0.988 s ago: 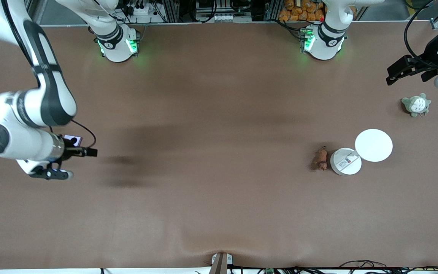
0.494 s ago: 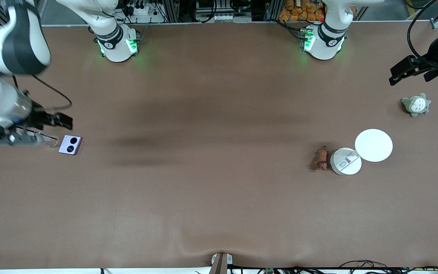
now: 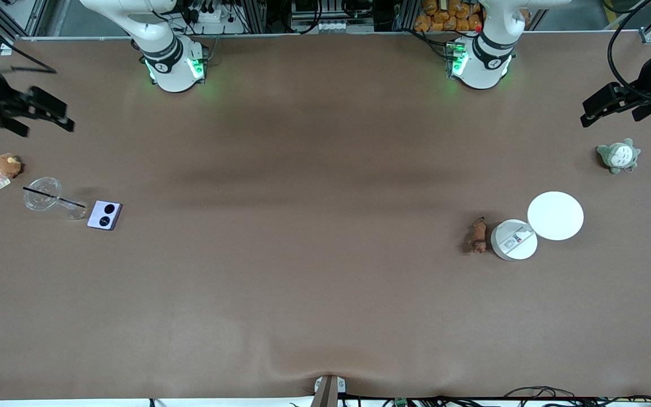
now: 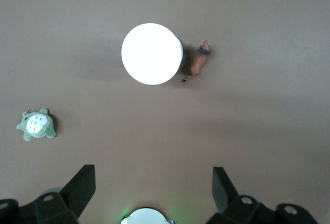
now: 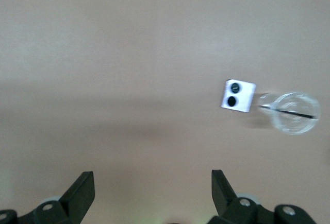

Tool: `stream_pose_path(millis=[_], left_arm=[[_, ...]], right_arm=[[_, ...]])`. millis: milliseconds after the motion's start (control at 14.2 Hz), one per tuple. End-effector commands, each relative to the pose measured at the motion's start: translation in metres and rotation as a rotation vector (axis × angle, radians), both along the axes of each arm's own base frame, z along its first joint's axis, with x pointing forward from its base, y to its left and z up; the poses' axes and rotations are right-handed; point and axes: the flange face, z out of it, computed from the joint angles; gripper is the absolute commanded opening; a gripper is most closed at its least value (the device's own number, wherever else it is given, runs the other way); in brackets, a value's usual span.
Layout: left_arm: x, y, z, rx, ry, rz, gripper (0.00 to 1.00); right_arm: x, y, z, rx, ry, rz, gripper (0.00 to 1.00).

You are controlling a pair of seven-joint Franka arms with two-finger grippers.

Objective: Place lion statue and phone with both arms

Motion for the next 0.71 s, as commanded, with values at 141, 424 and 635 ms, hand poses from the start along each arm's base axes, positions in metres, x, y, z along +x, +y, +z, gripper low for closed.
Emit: stream_pose_path(millis=[141,424,635], left_arm=[[-0.002,0.002,0.005,0.008,-0.009,-0.005,1.0],[-0.002,0.002,0.008,0.008,-0.014,-0.007,1.0],[-0.001,-0.007,0.019,0.004,-0.038,-0.019,1.0]], right_arm=[[0.004,0.013,0.016,-0.066,-0.008,-0.042,1.0],[0.006,0.01,0.01,-0.061,0.011,-0.034,1.0],[0.007,0.007,0.009,-0.062,0.015,-0.038,1.0]])
